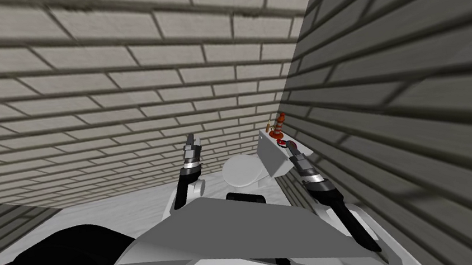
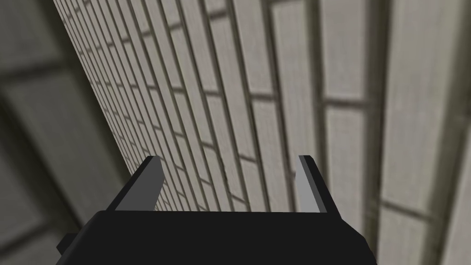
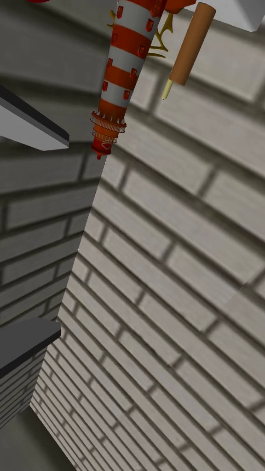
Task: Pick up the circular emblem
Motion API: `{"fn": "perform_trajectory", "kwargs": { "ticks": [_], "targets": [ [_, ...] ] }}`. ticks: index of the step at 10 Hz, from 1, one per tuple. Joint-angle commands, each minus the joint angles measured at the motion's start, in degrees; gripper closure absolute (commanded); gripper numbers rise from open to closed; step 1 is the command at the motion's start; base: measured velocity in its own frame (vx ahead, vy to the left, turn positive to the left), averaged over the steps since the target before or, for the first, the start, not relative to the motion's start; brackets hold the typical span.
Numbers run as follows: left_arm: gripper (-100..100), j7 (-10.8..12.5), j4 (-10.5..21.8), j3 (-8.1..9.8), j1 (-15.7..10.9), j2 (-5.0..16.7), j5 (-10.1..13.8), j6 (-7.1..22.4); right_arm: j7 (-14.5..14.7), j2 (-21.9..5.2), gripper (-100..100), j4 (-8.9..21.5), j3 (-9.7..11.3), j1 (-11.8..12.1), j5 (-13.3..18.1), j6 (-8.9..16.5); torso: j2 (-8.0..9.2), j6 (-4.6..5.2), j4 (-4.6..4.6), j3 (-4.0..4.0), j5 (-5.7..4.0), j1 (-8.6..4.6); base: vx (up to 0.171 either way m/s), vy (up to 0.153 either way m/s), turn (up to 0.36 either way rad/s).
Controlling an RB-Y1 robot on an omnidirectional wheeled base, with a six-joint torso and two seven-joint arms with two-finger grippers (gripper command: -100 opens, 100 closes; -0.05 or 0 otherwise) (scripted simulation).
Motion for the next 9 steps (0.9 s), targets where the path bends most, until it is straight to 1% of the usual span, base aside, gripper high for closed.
{"fn": "perform_trajectory", "kwargs": {
  "ticks": [1,2,3,5,6,7,8,9],
  "targets": [
    [0,0.0,0.0,0.00,0.0,0.0,0.0,0.0,-0.5,-2.9,-100,0.5,-0.1,0.5,0.8,0.8,0.00,0.00,0.00,0.00,0.00,0.00,0.011,-0.004,0.020],
    [0,0.0,0.0,0.00,0.0,0.0,0.0,0.0,-1.1,-4.5,-100,0.7,-0.3,1.0,1.4,1.7,0.01,0.00,0.00,0.00,0.00,0.00,0.013,-0.005,0.033],
    [0,0.0,0.0,0.00,0.0,0.0,0.0,0.0,-1.1,-5.2,-100,0.7,-0.3,1.0,1.4,1.7,0.01,0.00,0.00,0.00,0.00,-0.01,0.009,-0.006,0.011],
    [0,0.0,0.0,0.00,0.0,0.0,0.0,0.0,-2.2,-9.2,-100,1.1,-0.8,2.0,2.6,3.5,0.01,0.00,0.00,0.01,0.00,-0.01,0.010,-0.006,0.028],
    [0,0.0,0.0,0.00,0.0,0.0,0.0,0.0,-2.2,-10.2,-100,1.1,-0.8,2.0,2.6,3.5,0.00,0.00,0.00,0.00,0.00,-0.01,0.009,-0.007,0.010],
    [0,0.0,0.0,0.00,0.0,0.0,0.0,0.0,-2.8,-12.2,-100,1.4,-1.0,2.4,3.2,4.4,0.01,0.00,0.00,0.01,0.00,-0.01,0.009,-0.006,0.019],
    [0,0.0,0.0,0.00,0.0,0.0,0.0,0.0,-2.8,-12.7,-100,1.4,-1.0,2.4,3.2,4.4,0.01,0.00,0.00,0.01,0.00,-0.01,0.008,-0.004,0.010],
    [0,0.0,0.0,0.00,0.0,0.0,0.0,0.0,-3.4,-15.1,-100,1.7,-1.2,2.9,3.8,5.3,0.02,0.00,0.00,0.01,0.00,0.01,0.008,-0.004,0.018]
  ]
}}
